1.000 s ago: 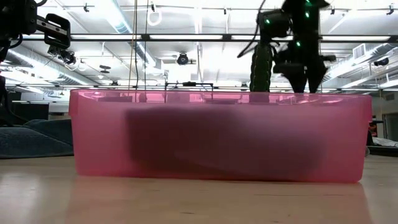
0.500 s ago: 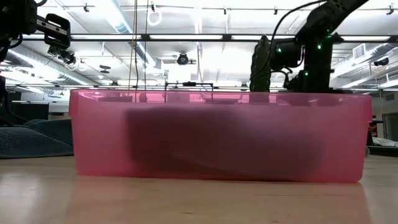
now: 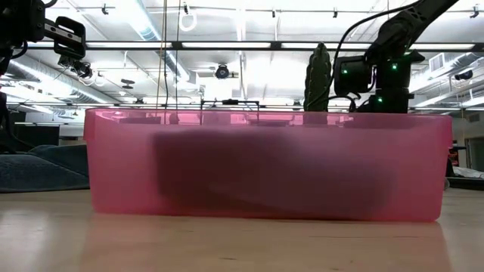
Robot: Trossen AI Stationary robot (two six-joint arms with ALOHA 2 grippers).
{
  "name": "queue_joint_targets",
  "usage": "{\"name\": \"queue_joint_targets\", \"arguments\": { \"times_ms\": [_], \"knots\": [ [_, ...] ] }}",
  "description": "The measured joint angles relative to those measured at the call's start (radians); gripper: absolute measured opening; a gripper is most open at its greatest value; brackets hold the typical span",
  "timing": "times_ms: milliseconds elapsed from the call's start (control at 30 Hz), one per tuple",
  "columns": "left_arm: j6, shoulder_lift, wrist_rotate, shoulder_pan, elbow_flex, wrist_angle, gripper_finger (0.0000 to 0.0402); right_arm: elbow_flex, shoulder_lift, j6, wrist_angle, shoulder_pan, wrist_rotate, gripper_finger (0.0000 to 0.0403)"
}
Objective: Pick & Place hat
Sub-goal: Put the right black cap into the blue bin
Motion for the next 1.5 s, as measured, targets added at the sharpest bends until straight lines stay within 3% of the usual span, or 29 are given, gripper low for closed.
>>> {"name": "queue_joint_targets", "arguments": {
  "times_ms": [433,533,700,933,1233,1500],
  "knots": [
    [0.0,0.0,0.0,0.0,0.0,0.0,0.0021,0.0,0.0,0.023,0.066,0.0,-0.037,0.0194],
    [0.0,0.0,0.0,0.0,0.0,0.0,0.0021,0.0,0.0,0.003,0.05,-0.004,-0.044,0.0146],
    [0.0,0.0,0.0,0.0,0.0,0.0,0.0021,0.017,-0.002,-0.048,0.003,-0.008,-0.048,0.0018],
    [0.0,0.0,0.0,0.0,0.0,0.0,0.0021,0.084,-0.042,-0.039,-0.074,0.003,-0.038,0.0007],
    [0.0,0.0,0.0,0.0,0.0,0.0,0.0021,0.167,-0.169,-0.002,-0.08,0.117,-0.002,0.0002],
    [0.0,0.0,0.0,0.0,0.0,0.0,0.0021,0.193,-0.211,-0.042,0.131,0.188,-0.006,0.0001]
  ]
}}
